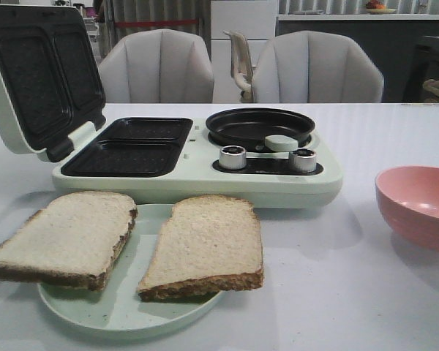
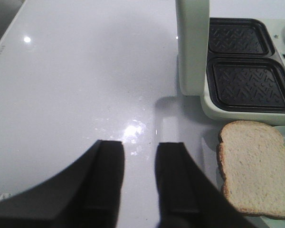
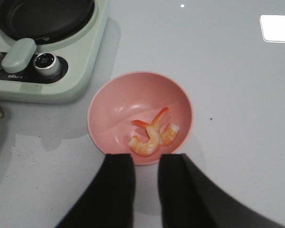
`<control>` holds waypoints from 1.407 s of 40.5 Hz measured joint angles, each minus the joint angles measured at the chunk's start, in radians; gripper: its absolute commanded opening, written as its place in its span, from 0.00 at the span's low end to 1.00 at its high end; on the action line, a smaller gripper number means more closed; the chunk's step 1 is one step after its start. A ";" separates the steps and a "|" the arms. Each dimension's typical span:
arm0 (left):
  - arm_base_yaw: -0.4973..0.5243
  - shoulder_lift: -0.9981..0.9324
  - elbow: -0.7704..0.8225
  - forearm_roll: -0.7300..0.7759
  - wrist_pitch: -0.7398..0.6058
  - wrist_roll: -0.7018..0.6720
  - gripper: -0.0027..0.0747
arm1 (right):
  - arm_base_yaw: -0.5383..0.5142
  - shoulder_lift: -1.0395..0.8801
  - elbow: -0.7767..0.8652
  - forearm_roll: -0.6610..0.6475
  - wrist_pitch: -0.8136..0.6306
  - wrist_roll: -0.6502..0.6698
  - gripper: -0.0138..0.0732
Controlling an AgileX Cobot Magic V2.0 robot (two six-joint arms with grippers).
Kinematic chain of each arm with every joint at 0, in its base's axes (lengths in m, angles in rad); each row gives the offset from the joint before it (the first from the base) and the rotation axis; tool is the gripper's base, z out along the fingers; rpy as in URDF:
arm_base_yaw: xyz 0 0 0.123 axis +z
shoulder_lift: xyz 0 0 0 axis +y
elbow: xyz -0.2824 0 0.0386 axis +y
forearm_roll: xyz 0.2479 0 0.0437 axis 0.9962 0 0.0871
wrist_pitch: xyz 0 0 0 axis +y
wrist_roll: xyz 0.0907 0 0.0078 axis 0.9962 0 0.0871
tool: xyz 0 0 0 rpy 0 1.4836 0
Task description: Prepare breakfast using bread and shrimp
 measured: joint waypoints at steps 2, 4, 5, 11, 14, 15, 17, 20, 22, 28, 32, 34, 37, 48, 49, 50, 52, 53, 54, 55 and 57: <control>0.000 0.014 0.000 0.000 0.000 0.000 0.71 | 0.000 0.004 0.000 0.000 0.000 0.000 0.73; -0.007 0.026 0.000 0.000 0.000 0.000 0.75 | 0.000 0.006 0.000 0.000 0.000 0.000 0.74; -0.017 0.033 0.000 0.000 0.000 0.000 0.75 | 0.000 0.006 0.000 0.000 0.000 0.000 0.74; -0.115 0.075 0.000 0.007 0.000 0.030 0.75 | 0.000 0.008 0.000 0.000 0.000 0.000 0.74; -0.186 0.099 0.000 0.025 0.000 0.061 0.75 | 0.000 0.008 0.000 0.000 0.000 0.000 0.74; -0.217 0.110 0.000 0.036 -0.004 0.071 0.75 | 0.000 0.008 0.000 0.000 0.000 0.000 0.74; -0.275 0.130 0.011 0.060 -0.011 0.090 0.75 | 0.000 0.008 0.000 0.000 0.000 0.000 0.74; -0.371 0.162 0.036 0.121 -0.027 0.105 0.75 | 0.000 0.008 0.000 0.000 0.000 0.000 0.74; -0.426 0.181 0.059 0.165 -0.042 0.107 0.75 | 0.000 0.008 0.000 0.000 0.000 0.000 0.74; -0.623 0.264 0.127 0.350 -0.083 0.112 0.75 | 0.000 0.008 0.000 0.000 0.000 0.000 0.74; -0.721 0.342 0.147 0.481 -0.088 0.075 0.75 | 0.000 0.008 0.000 0.000 0.000 0.000 0.74; -0.761 0.392 0.149 0.556 -0.084 0.026 0.75 | 0.000 0.008 0.000 0.000 0.000 0.000 0.74; -0.815 0.476 0.149 0.702 -0.075 -0.090 0.75 | 0.000 0.008 0.000 0.000 0.000 0.000 0.74; -0.911 0.717 0.149 1.219 -0.043 -0.524 0.75 | 0.000 0.008 0.000 0.000 0.000 0.000 0.74; -0.911 0.737 0.149 1.253 -0.042 -0.543 0.75 | 0.000 0.008 0.000 0.000 0.000 0.000 0.74; -0.911 0.756 0.149 1.278 -0.039 -0.567 0.75 | 0.000 0.008 0.000 0.000 0.000 0.000 0.74; -0.911 0.788 0.149 1.338 -0.030 -0.610 0.75 | 0.000 0.008 0.000 0.000 0.000 0.000 0.74; -0.911 0.800 0.149 1.351 -0.028 -0.627 0.75 | 0.000 0.008 0.000 0.000 0.000 0.000 0.74; -0.911 0.812 0.149 1.378 -0.021 -0.643 0.75 | 0.000 0.008 0.000 0.000 0.000 0.000 0.74; -0.911 0.826 0.149 1.404 -0.015 -0.664 0.75 | 0.000 0.008 0.000 0.000 0.000 0.000 0.74; -0.911 0.850 0.149 1.444 0.004 -0.691 0.74 | 0.000 0.008 0.000 0.000 0.000 0.000 0.74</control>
